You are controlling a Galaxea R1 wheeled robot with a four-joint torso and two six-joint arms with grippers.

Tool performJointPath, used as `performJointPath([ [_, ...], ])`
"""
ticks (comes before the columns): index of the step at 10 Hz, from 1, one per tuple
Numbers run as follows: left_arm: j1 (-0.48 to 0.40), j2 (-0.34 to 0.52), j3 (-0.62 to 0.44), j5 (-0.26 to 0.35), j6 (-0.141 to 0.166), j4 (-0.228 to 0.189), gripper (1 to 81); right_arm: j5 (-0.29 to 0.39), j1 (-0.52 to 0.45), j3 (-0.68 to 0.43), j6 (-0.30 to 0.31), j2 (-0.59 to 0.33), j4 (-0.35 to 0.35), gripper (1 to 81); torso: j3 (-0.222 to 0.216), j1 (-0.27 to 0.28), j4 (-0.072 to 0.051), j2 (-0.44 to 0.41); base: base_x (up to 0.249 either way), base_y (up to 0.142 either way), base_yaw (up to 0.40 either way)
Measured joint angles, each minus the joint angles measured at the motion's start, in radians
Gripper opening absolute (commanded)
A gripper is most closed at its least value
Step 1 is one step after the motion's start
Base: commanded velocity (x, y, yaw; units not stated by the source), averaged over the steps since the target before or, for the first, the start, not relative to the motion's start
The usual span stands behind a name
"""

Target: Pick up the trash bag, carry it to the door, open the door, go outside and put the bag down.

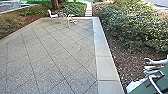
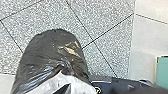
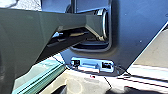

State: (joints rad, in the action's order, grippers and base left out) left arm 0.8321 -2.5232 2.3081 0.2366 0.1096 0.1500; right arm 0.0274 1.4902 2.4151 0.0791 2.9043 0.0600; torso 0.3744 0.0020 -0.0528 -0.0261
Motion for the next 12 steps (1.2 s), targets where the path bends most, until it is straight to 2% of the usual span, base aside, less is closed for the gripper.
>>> performJointPath([
  [4, 0.039, -0.005, 0.002, 0.001, -0.004, -0.001, 81.1, 0.000, 0.001, 0.002, 0.000, 0.000, -0.002, 81.1, -0.013, 0.000, 0.000, 0.000, 0.000, 0.000, 0.000],
  [7, 0.192, -0.076, 0.009, 0.005, -0.022, -0.059, 81.1, 0.000, 0.005, 0.003, 0.000, 0.000, -0.004, 81.1, -0.101, 0.000, 0.003, 0.000, 0.000, 0.000, 0.000],
  [8, 0.259, -0.110, 0.026, 0.003, -0.027, -0.091, 81.1, 0.001, 0.006, 0.005, 0.000, 0.001, -0.004, 81.1, -0.126, 0.000, 0.018, 0.000, 0.000, 0.000, 0.000],
  [10, 0.372, -0.191, 0.067, -0.019, -0.030, -0.159, 81.1, 0.003, 0.012, 0.018, 0.001, 0.004, -0.005, 81.1, -0.183, 0.000, 0.067, 0.000, 0.000, 0.000, 0.000],
  [11, 0.411, -0.228, 0.084, -0.043, -0.030, -0.188, 81.1, 0.005, 0.017, 0.027, 0.001, 0.008, -0.005, 81.1, -0.207, -0.001, 0.085, 0.000, 0.000, 0.000, 0.000],
  [12, 0.451, -0.253, 0.093, -0.071, -0.030, -0.215, 81.1, 0.007, 0.024, 0.034, 0.001, 0.017, -0.005, 81.1, -0.213, -0.002, 0.091, -0.001, 0.000, 0.000, 0.000],
])
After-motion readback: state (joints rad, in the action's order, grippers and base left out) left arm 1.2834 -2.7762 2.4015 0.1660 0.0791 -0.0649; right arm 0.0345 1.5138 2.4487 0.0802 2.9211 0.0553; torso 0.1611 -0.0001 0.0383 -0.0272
